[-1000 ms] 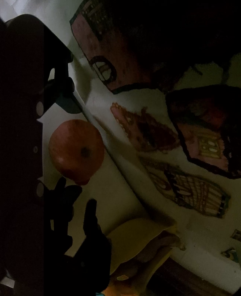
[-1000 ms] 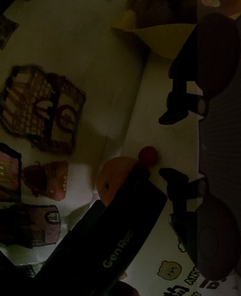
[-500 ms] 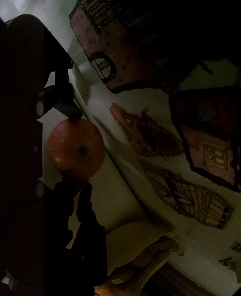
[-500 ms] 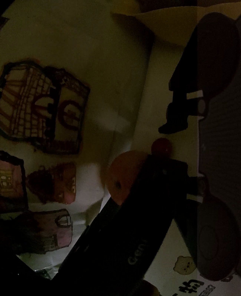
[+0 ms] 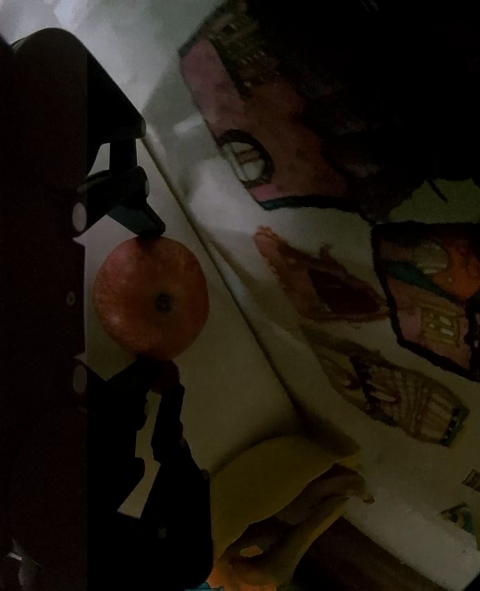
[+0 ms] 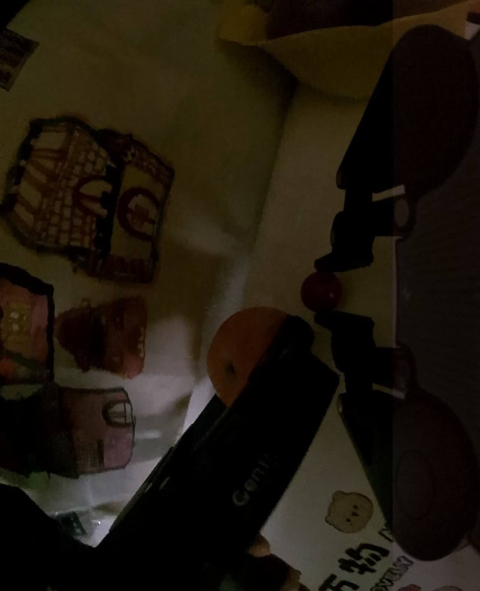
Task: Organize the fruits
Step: 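Close the left gripper on the dark red apple while the right closes on the cherry tomato, then carry the dark red apple in the left gripper over the tray while the right carries the tomato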
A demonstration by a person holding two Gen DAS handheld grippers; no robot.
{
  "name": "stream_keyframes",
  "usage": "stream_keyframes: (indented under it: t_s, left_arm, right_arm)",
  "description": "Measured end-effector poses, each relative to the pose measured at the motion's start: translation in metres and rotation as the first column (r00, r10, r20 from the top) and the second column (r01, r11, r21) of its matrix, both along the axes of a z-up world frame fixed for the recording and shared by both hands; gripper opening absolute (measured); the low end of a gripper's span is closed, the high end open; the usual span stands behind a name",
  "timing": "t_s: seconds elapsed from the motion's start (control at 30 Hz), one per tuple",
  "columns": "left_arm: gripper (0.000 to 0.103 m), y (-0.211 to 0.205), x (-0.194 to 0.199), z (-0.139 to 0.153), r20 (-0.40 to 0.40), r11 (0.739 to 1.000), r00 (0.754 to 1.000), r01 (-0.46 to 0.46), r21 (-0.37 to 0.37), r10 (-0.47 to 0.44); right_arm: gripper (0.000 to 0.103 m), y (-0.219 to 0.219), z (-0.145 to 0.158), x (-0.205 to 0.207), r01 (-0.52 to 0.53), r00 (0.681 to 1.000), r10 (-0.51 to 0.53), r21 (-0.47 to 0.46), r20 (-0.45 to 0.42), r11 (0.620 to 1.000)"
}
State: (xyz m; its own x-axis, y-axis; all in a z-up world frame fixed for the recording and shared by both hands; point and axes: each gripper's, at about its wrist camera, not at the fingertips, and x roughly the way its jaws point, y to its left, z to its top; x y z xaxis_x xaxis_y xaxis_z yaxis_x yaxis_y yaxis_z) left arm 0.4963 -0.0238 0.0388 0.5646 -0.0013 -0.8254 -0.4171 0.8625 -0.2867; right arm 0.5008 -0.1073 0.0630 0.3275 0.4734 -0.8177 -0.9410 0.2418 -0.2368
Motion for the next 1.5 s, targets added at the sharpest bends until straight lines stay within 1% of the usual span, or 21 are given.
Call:
stream_keyframes:
  t_s: [0.23, 0.37, 0.67, 0.9, 1.03, 1.2, 1.3, 1.5]
  left_arm:
    - [0.075, -0.014, -0.017, 0.002, -0.009, 1.000, 1.000, 0.017, 0.009, -0.017]
    - [0.075, -0.025, -0.026, 0.008, 0.001, 0.999, 1.000, 0.029, 0.013, -0.029]
    - [0.075, -0.060, -0.042, 0.029, 0.045, 0.998, 0.997, 0.065, 0.012, -0.065]
    - [0.075, -0.101, -0.055, 0.045, 0.073, 0.992, 0.989, 0.128, 0.006, -0.128]
    - [0.075, -0.126, -0.071, 0.051, 0.084, 0.984, 0.980, 0.179, -0.002, -0.178]
    - [0.075, -0.150, -0.102, 0.056, 0.089, 0.969, 0.965, 0.249, -0.004, -0.247]
    - [0.075, -0.165, -0.115, 0.057, 0.088, 0.956, 0.952, 0.294, -0.004, -0.293]
    - [0.075, -0.187, -0.137, 0.049, 0.062, 0.934, 0.932, 0.357, -0.004, -0.356]
  right_arm:
    - [0.026, -0.013, 0.013, -0.021, 0.027, 0.999, -0.026, -0.004, 0.025, 1.000]
    - [0.026, -0.024, 0.020, -0.034, 0.047, 0.998, -0.047, 0.008, 0.042, 0.999]
    - [0.026, -0.071, 0.038, -0.064, 0.103, 0.991, -0.105, 0.028, 0.081, 0.994]
    - [0.026, -0.125, 0.055, -0.091, 0.173, 0.977, -0.177, 0.045, 0.117, 0.984]
    - [0.026, -0.156, 0.063, -0.109, 0.220, 0.966, -0.225, 0.053, 0.126, 0.974]
    - [0.026, -0.194, 0.070, -0.134, 0.280, 0.951, -0.287, 0.067, 0.119, 0.958]
    - [0.026, -0.215, 0.069, -0.149, 0.322, 0.939, -0.329, 0.078, 0.104, 0.944]
    - [0.026, -0.238, 0.059, -0.189, 0.413, 0.905, -0.421, 0.103, 0.066, 0.905]
